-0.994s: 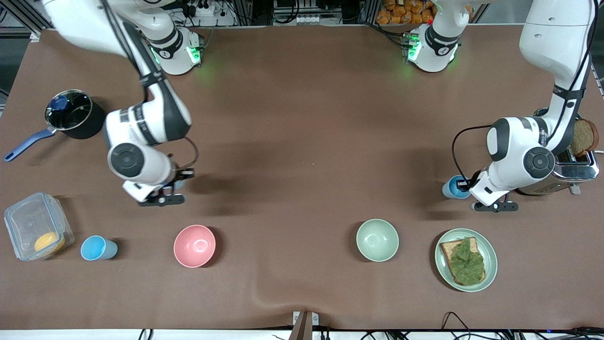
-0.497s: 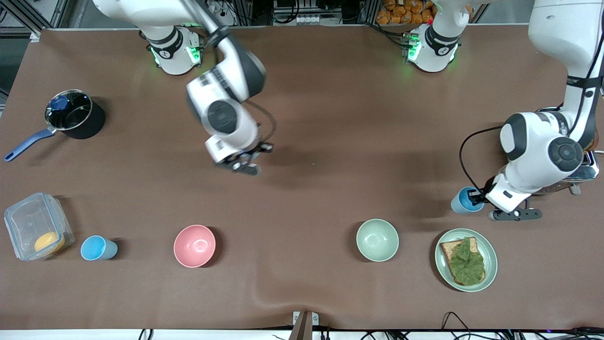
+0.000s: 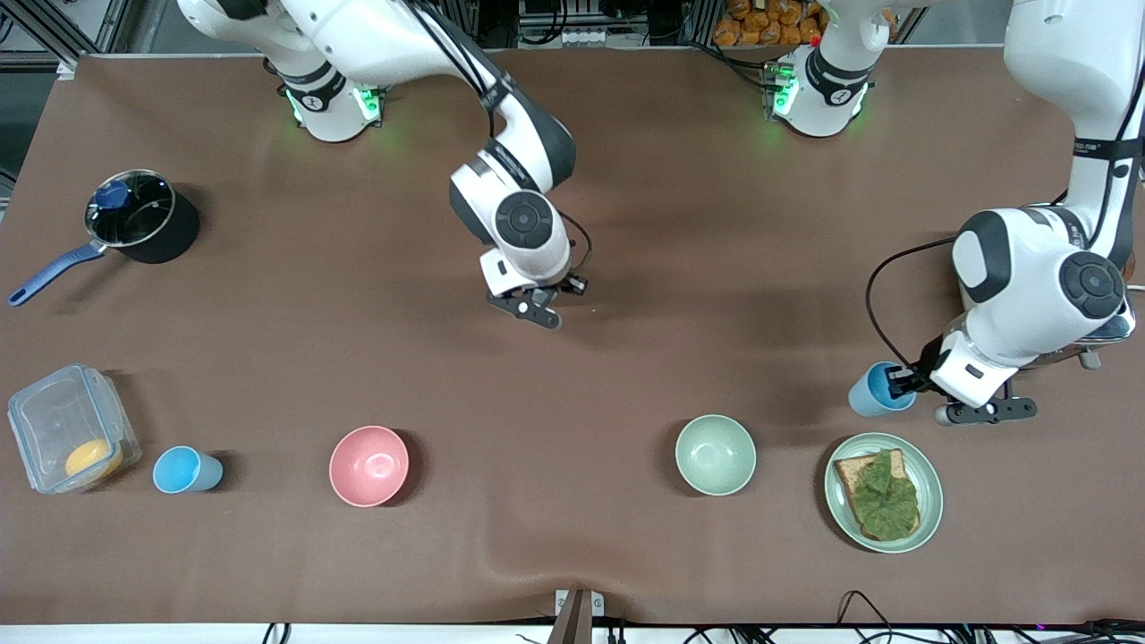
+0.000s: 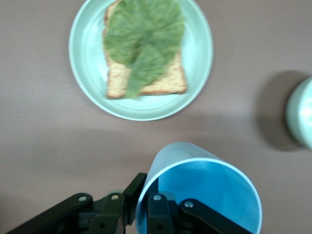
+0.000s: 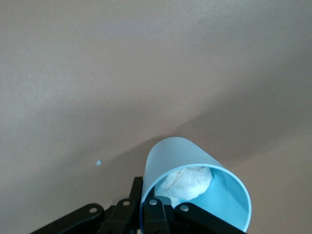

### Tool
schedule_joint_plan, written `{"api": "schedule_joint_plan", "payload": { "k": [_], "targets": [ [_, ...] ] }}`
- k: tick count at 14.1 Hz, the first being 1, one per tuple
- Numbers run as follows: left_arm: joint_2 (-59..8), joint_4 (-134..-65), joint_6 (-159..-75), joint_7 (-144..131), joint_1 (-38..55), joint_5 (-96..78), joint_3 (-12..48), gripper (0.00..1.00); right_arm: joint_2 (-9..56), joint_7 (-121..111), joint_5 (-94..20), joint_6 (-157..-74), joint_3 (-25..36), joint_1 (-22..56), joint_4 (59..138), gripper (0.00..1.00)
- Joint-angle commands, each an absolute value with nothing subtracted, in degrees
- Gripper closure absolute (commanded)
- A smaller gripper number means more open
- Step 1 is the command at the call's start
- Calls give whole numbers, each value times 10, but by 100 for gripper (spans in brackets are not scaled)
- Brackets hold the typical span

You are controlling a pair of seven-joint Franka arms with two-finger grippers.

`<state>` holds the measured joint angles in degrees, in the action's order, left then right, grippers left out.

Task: Stack blue cups with both arms
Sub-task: 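Carry the tissue cup to mid-table with the right gripper while the left lifts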

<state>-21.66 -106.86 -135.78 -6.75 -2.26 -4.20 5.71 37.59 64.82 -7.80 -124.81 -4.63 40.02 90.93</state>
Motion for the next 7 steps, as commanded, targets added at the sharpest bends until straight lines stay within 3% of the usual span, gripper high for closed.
{"api": "schedule_joint_plan", "payload": {
  "k": [1, 5, 6, 7],
  "targets": [
    [-172, -1077, -1339, -145, -22, -50, 107, 100, 383, 663, -90, -1246, -40, 404, 887, 100],
    [-137, -1073, -1301, -245, -21, -50, 184, 100, 397, 662, -91, -1290, -40, 413, 887, 100],
    [-134, -1072, -1296, -270, -21, -50, 208, 100, 400, 663, -90, -1291, -40, 413, 887, 90],
    [-134, -1071, -1296, -300, -21, -47, 231, 100, 400, 662, -89, -1290, -40, 413, 887, 45]
  ]
}}
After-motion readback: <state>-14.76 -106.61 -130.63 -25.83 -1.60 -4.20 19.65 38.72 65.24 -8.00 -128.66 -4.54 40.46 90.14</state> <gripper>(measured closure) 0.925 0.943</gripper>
